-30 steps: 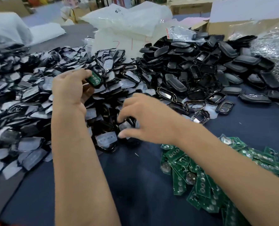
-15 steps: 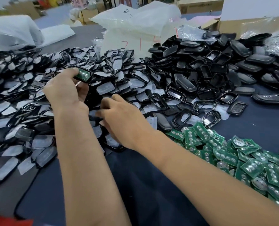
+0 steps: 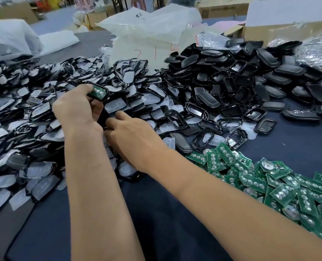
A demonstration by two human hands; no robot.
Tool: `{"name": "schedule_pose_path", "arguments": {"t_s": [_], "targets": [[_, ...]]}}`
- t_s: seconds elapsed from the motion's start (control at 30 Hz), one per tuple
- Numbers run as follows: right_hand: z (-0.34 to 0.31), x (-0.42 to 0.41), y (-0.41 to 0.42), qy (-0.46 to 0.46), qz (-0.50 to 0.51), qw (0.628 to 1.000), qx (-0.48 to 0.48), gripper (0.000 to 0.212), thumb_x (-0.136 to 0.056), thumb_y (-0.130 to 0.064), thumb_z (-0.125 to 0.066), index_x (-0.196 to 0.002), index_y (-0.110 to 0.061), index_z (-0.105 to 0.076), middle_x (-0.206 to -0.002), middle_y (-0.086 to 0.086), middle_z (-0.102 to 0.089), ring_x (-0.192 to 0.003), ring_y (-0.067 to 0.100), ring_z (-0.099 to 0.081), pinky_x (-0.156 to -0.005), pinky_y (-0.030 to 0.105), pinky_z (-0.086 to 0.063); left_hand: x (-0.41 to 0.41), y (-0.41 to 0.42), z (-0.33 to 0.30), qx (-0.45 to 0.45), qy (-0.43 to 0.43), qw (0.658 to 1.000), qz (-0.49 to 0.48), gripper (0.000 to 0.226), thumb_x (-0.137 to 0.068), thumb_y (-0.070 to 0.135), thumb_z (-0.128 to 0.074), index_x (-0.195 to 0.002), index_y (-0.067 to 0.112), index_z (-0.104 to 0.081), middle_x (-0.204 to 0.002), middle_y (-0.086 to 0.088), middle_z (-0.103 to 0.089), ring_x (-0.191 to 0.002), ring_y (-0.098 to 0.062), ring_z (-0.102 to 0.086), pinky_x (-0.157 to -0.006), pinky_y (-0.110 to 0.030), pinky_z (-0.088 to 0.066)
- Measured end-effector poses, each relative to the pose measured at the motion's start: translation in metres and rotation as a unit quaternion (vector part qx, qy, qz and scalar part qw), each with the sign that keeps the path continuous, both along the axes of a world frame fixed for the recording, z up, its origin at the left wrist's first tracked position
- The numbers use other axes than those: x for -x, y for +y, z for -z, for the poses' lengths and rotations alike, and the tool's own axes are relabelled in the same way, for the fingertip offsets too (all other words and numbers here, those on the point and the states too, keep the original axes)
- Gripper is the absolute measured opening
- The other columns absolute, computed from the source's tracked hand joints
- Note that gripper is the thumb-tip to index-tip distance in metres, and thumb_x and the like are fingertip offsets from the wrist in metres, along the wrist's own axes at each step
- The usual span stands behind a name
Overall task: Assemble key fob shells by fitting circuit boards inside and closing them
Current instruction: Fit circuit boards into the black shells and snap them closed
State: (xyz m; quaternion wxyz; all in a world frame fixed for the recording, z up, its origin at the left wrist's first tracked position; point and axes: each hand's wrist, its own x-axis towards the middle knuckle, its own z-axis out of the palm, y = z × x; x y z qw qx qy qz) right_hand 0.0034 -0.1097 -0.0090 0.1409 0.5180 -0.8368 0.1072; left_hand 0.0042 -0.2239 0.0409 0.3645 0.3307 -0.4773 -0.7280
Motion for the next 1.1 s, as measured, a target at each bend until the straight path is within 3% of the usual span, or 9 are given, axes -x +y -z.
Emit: {"name": "schedule_pose_path", "arguments": {"t_s": [0.2, 0.3, 0.4, 0.5, 0.6, 0.73, 0.83, 0.97, 1.1], "targets": [[-0.014, 0.010, 0.026, 0.038, -0.001, 0.999, -0.027, 0.022, -0.094, -0.007, -0.057, -0.089, -0.025, -0.068, -0.099, -0.008, -0.056, -0.104, 0.016, -0.044, -0.067, 0.028, -0.033, 0.006, 0.016, -0.002, 0.045, -0.008, 0.999, 0.006, 0.021, -0.086, 0.007, -0.072, -0.070, 0.015, -0.060, -0.053, 0.005, -0.056, -0.044, -0.010, -0.047, -0.049, -0.022, -0.046], [-0.017, 0.021, 0.053, 0.040, 0.028, 0.999, 0.006, 0.021, -0.095, -0.007, -0.057, -0.083, -0.022, -0.066, -0.087, -0.012, -0.048, -0.095, 0.012, -0.037, -0.070, 0.027, -0.043, 0.009, 0.029, -0.003, 0.072, 0.000, 0.997, 0.032, 0.020, -0.087, 0.007, -0.071, -0.071, 0.017, -0.064, -0.055, 0.006, -0.059, -0.046, -0.010, -0.049, -0.050, -0.023, -0.047], [-0.018, 0.035, 0.094, -0.057, 0.077, 0.992, 0.086, 0.012, -0.098, -0.028, -0.068, -0.100, -0.026, -0.080, -0.092, -0.011, -0.062, -0.097, 0.013, -0.051, -0.080, 0.030, -0.048, 0.015, 0.045, -0.004, 0.098, -0.001, 0.993, 0.068, 0.019, -0.087, 0.005, -0.074, -0.077, 0.020, -0.068, -0.059, 0.009, -0.067, -0.051, -0.008, -0.060, -0.051, -0.022, -0.050], [-0.017, 0.048, 0.144, -0.166, 0.159, 0.948, 0.221, 0.011, -0.089, -0.037, -0.081, -0.095, -0.029, -0.083, -0.078, -0.015, -0.069, -0.077, 0.003, -0.061, -0.075, 0.026, -0.051, 0.027, 0.070, 0.003, 0.113, -0.035, 0.982, 0.145, 0.011, -0.087, 0.006, -0.077, -0.086, 0.017, -0.073, -0.083, 0.001, -0.076, -0.060, -0.006, -0.069, -0.056, -0.019, -0.053], [-0.009, 0.060, 0.191, -0.227, 0.225, 0.871, 0.373, 0.011, -0.081, -0.034, -0.087, -0.079, -0.040, -0.078, -0.071, -0.023, -0.072, -0.061, -0.007, -0.062, -0.060, 0.010, -0.045, 0.043, 0.114, 0.019, 0.181, -0.088, 0.943, 0.265, 0.010, -0.087, 0.006, -0.079, -0.091, 0.014, -0.074, -0.090, -0.004, -0.076, -0.065, -0.009, -0.070, -0.055, -0.018, -0.053], [0.004, 0.068, 0.234, -0.308, 0.257, 0.768, 0.499, 0.015, -0.080, -0.026, -0.090, -0.081, -0.031, -0.076, -0.062, -0.014, -0.072, -0.056, -0.003, -0.063, -0.055, 0.014, -0.049, 0.059, 0.180, 0.051, 0.329, -0.123, 0.860, 0.371, 0.014, -0.081, 0.019, -0.085, -0.083, 0.026, -0.073, -0.073, 0.008, -0.073, -0.065, -0.007, -0.069, -0.063, -0.024, -0.058], [0.014, 0.072, 0.251, -0.331, 0.261, 0.739, 0.526, 0.015, -0.081, -0.022, -0.089, -0.085, -0.026, -0.075, -0.059, -0.014, -0.067, -0.056, 0.000, -0.060, -0.059, 0.017, -0.049, 0.060, 0.199, 0.071, 0.486, -0.139, 0.785, 0.359, 0.010, -0.082, 0.029, -0.084, -0.089, 0.028, -0.076, -0.071, 0.018, -0.065, -0.072, -0.002, -0.065, -0.065, -0.018, -0.051], [0.019, 0.074, 0.258, -0.363, 0.238, 0.752, 0.496, 0.010, -0.085, -0.017, -0.086, -0.086, -0.026, -0.081, -0.071, 0.002, -0.072, -0.067, 0.010, -0.061, -0.067, 0.025, -0.051, 0.061, 0.195, 0.081, 0.519, -0.101, 0.783, 0.328, 0.013, -0.092, 0.027, -0.076, -0.102, 0.020, -0.080, -0.088, 0.009, -0.074, -0.083, -0.005, -0.066, -0.079, -0.024, -0.053], [0.019, 0.072, 0.259, -0.352, 0.234, 0.805, 0.417, 0.012, -0.084, -0.017, -0.087, -0.086, -0.028, -0.082, -0.077, 0.005, -0.078, -0.066, 0.019, -0.069, -0.067, 0.034, -0.056, 0.059, 0.193, 0.076, 0.419, -0.016, 0.828, 0.373, 0.023, -0.103, 0.029, -0.061, -0.099, 0.017, -0.080, -0.081, 0.003, -0.075, -0.073, -0.013, -0.067, -0.066, -0.032, -0.057]]}}
